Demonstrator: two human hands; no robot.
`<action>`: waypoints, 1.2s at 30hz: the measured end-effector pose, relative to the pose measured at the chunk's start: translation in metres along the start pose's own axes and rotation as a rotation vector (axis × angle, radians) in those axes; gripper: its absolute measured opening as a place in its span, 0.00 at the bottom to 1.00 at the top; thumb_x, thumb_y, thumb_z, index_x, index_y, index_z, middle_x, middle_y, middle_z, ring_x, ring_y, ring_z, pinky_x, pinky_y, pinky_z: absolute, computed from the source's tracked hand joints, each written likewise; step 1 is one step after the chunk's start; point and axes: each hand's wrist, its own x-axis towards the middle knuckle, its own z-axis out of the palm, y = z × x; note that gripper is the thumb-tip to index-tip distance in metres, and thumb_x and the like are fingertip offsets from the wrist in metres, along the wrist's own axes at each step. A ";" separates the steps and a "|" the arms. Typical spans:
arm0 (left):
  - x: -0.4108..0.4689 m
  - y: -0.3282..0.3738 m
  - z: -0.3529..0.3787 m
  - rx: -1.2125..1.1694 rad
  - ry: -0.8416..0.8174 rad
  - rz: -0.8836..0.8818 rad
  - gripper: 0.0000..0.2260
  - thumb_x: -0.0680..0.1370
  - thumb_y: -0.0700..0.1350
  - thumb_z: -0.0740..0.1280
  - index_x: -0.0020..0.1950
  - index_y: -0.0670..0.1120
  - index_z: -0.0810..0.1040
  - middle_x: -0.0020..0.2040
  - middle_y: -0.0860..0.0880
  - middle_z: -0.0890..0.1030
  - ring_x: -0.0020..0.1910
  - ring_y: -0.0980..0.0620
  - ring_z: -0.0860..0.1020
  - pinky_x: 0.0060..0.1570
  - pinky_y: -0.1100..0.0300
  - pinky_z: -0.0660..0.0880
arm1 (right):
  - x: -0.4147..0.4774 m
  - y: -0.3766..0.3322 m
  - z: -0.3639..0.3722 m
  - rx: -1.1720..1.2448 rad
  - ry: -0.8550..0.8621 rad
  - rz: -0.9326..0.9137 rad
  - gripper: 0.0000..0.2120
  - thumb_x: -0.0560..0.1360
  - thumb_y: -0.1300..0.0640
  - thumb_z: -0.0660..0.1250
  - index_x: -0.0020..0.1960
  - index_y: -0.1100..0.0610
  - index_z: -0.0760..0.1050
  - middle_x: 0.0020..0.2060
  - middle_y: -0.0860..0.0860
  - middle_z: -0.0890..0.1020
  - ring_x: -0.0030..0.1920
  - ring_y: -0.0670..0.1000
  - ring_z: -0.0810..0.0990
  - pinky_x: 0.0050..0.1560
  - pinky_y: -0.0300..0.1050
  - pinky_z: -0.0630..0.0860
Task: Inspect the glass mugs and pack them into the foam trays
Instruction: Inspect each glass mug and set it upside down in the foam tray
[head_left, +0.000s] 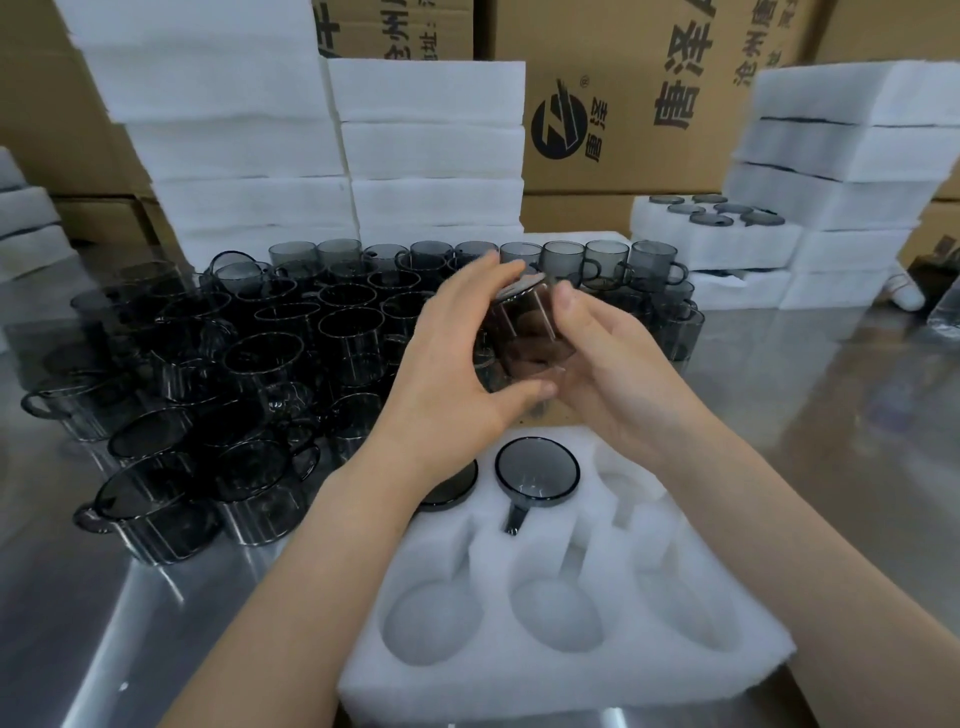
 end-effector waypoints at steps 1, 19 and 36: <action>0.000 0.001 0.001 0.011 0.006 -0.003 0.36 0.68 0.44 0.79 0.72 0.54 0.68 0.70 0.58 0.69 0.72 0.59 0.65 0.71 0.65 0.61 | 0.000 0.001 0.001 -0.010 -0.019 -0.009 0.19 0.77 0.50 0.61 0.61 0.63 0.75 0.45 0.52 0.84 0.42 0.49 0.83 0.36 0.38 0.78; -0.003 0.006 0.000 -0.206 -0.038 0.117 0.33 0.66 0.34 0.77 0.66 0.53 0.71 0.72 0.54 0.69 0.75 0.58 0.63 0.72 0.64 0.63 | 0.005 0.002 -0.008 0.160 0.002 0.122 0.20 0.79 0.45 0.58 0.63 0.55 0.78 0.59 0.59 0.81 0.59 0.58 0.81 0.54 0.53 0.81; -0.003 0.006 0.003 -0.048 -0.018 0.034 0.39 0.70 0.40 0.77 0.77 0.52 0.63 0.73 0.54 0.71 0.70 0.65 0.67 0.66 0.76 0.61 | 0.003 0.005 -0.010 0.069 -0.028 0.100 0.22 0.72 0.49 0.70 0.62 0.58 0.77 0.51 0.57 0.83 0.47 0.56 0.83 0.39 0.47 0.80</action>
